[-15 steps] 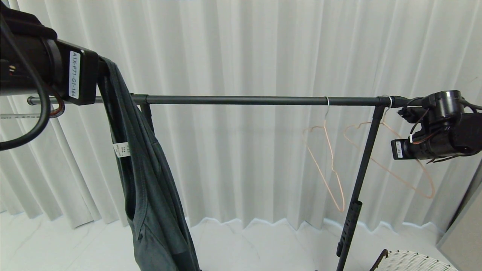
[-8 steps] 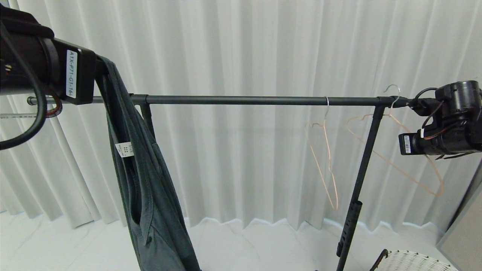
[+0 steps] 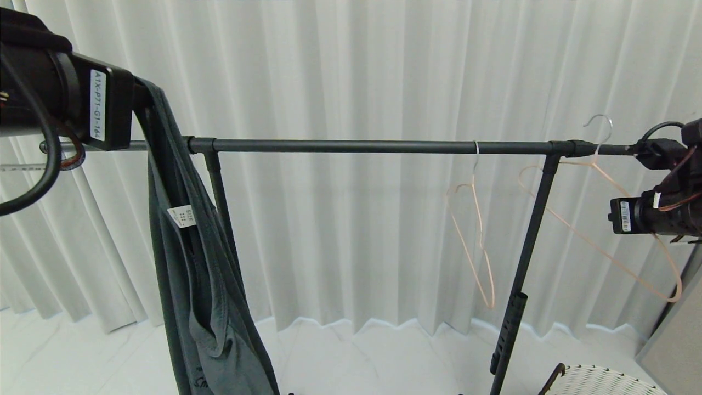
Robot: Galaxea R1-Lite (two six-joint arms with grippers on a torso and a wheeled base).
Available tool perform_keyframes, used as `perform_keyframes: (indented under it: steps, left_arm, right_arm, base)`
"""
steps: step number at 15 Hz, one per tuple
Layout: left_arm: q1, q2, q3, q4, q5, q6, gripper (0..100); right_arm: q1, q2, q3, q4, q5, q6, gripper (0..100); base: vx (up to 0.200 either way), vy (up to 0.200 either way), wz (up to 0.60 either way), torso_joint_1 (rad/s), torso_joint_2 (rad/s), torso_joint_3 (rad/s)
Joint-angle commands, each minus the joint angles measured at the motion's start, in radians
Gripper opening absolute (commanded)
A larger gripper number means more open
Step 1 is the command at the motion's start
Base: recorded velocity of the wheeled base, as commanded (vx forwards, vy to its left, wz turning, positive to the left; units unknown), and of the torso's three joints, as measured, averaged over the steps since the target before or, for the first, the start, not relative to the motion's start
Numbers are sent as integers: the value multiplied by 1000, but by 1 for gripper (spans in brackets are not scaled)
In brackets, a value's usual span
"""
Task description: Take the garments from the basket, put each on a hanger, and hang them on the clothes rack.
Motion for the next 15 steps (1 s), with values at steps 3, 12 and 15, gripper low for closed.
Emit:
perform_keyframes:
  steps: [3, 12, 15]
  left_arm:
    - [0, -6, 8, 1, 0, 0, 0]
    - [2, 3, 53, 1, 0, -1, 0]
    - [2, 0, 73, -1, 0, -1, 0]
  right_arm:
    - [1, -151, 134, -1, -1, -2, 0]
    - [67, -352, 266, 1, 3, -2, 0]
    - [99, -385, 311, -1, 5, 1, 0]
  base:
    - [-200, 0, 0, 12, 9, 1]
    - [-200, 0, 0, 0, 0, 10]
    - [-200, 0, 0, 2, 7, 4]
